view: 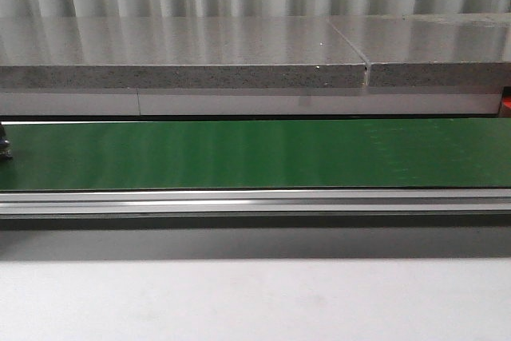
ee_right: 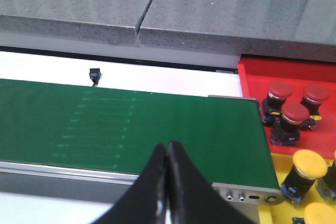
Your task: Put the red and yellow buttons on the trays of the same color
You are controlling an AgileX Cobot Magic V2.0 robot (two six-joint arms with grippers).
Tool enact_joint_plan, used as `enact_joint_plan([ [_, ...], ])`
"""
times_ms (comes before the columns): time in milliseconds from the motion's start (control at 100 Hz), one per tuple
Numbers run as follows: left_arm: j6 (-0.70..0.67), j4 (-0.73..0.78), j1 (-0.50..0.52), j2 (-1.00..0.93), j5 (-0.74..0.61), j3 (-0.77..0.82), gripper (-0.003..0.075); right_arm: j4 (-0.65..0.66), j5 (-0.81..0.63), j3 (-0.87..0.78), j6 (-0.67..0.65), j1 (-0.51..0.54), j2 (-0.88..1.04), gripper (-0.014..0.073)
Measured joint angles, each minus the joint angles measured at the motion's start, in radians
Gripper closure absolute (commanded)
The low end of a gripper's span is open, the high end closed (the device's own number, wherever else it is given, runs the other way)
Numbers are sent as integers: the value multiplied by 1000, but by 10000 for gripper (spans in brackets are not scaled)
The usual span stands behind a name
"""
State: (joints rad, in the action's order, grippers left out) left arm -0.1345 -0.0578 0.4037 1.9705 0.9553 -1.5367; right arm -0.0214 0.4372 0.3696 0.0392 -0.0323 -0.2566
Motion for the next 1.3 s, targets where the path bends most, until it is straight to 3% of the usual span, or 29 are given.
enact_joint_plan([
  [430,0,0,0,142,-48,-163,219,0,0,0,0,0,0,660],
  [700,0,0,0,143,-55,-164,507,0,0,0,0,0,0,660],
  [820,0,-2,0,143,-57,-164,576,0,0,0,0,0,0,660],
  [1300,40,3,-47,-22,-39,-126,588,0,0,0,0,0,0,660],
])
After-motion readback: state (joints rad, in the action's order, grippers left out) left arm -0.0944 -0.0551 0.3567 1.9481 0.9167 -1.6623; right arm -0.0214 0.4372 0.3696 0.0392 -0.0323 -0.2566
